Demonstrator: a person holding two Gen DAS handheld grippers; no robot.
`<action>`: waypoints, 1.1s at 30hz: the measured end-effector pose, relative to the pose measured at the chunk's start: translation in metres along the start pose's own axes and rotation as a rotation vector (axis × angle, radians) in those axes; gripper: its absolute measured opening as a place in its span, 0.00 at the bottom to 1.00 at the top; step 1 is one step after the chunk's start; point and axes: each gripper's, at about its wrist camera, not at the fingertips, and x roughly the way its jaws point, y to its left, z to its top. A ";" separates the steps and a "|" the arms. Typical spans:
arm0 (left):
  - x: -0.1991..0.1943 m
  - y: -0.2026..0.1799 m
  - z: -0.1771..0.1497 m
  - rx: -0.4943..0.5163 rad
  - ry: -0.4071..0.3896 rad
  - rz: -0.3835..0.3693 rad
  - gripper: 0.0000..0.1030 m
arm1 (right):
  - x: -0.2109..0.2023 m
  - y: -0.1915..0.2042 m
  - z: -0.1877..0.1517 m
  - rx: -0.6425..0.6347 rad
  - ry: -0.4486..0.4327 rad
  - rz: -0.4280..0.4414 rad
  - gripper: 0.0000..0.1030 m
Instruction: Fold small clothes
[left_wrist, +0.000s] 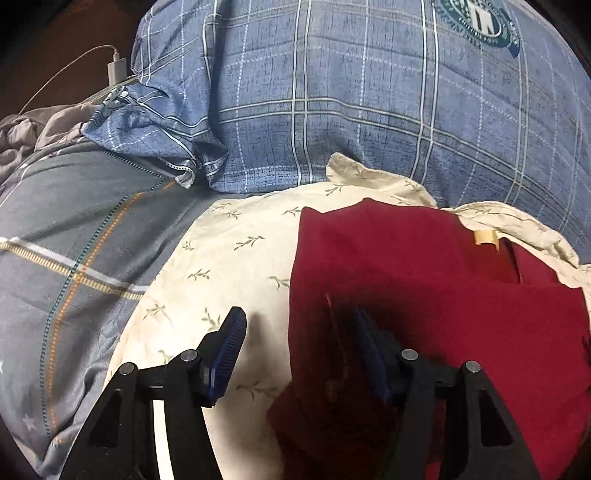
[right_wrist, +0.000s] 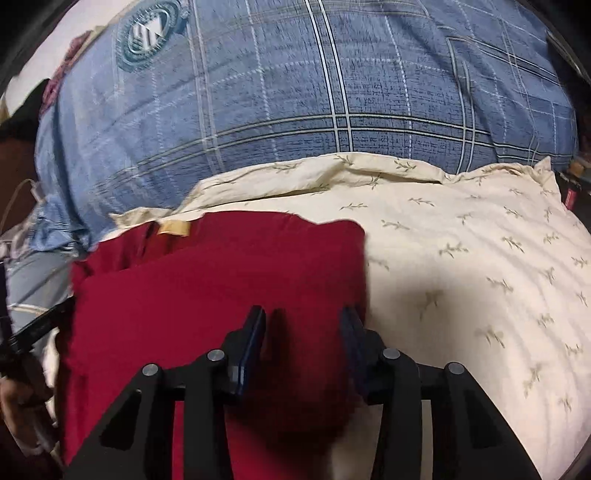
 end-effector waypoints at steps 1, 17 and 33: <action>-0.002 0.001 -0.002 -0.002 0.002 -0.007 0.57 | -0.005 0.002 -0.004 -0.025 0.006 -0.011 0.44; -0.070 0.033 -0.055 -0.082 0.010 -0.041 0.59 | -0.003 0.022 0.018 -0.015 -0.042 0.036 0.46; -0.084 0.039 -0.067 -0.096 0.000 -0.041 0.59 | 0.019 0.026 -0.004 -0.017 0.021 -0.025 0.45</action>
